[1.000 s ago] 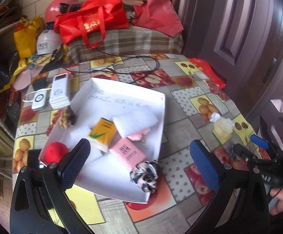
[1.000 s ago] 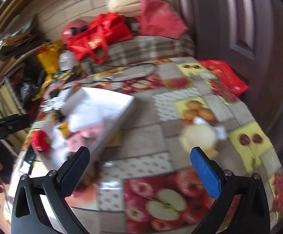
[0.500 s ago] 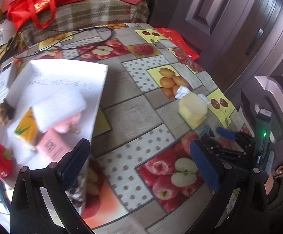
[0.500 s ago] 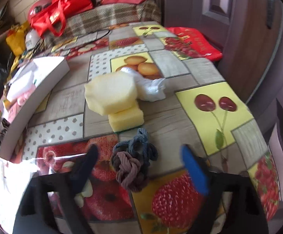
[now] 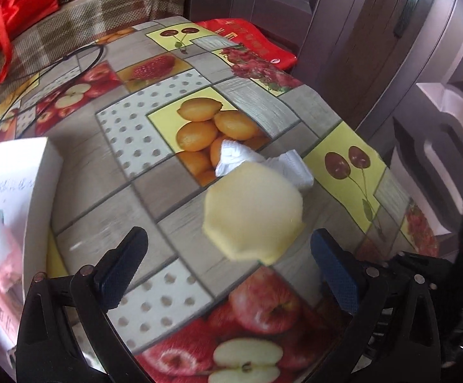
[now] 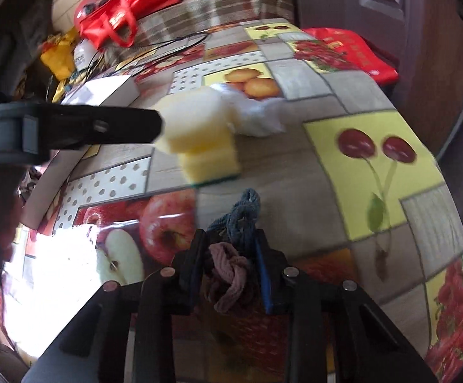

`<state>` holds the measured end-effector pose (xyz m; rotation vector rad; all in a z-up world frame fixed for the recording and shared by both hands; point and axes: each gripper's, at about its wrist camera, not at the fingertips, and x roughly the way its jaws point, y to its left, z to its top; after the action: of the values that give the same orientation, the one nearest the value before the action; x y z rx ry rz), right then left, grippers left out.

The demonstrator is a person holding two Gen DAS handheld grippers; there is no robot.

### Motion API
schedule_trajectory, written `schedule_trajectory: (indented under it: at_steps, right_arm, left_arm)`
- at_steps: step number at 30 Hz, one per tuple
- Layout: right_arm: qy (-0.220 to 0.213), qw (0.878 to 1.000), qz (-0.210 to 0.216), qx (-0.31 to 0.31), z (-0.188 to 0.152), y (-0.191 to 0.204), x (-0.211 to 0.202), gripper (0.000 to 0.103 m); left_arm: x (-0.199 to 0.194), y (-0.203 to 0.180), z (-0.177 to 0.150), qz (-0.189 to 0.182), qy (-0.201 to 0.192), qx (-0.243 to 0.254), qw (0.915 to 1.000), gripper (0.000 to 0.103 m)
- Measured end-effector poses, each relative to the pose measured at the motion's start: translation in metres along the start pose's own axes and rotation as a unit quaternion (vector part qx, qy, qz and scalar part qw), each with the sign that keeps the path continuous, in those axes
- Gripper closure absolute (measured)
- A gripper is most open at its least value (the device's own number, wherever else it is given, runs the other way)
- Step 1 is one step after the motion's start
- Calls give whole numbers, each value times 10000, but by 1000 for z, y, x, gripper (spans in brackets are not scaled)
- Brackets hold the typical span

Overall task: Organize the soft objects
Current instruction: 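Grasp the blue-and-pink rope knot with the right gripper while the left grasps the yellow sponge, then lift the rope knot and yellow sponge with both grippers and carry them over the tray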

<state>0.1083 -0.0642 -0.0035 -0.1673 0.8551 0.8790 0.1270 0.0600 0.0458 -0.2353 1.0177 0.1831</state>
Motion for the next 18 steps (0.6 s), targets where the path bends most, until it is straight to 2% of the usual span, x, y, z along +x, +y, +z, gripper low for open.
schedule_trajectory:
  at_steps: [6,11,12,13,14,18]
  right_arm:
    - [-74,9993,109,340,-4,-23,-9,74]
    - [-112,9990,196,396,-5,-28,-11,74]
    - [-114,9989,207,395,-5,-28,-10,74]
    - [-113,9989,220,401,-4,-29,-11,74]
    - [-112,9989,226,406,-4,-29,-11,74]
    - [-98,9987,214,445,-2,-30,-14,74]
  left_arm:
    - [28,-11,13,231,123,22,9997,1]
    - [35,-8,13,384,118,-28,9992,2]
    - [32,-6,12,363,37,-40,9993,14]
    - [30,-6,12,306,-18,-43,9995,35]
    - [26,-5,11,247,-68,-41,9997,38]
    - [8,0,4,246,-356,-50,9991,38]
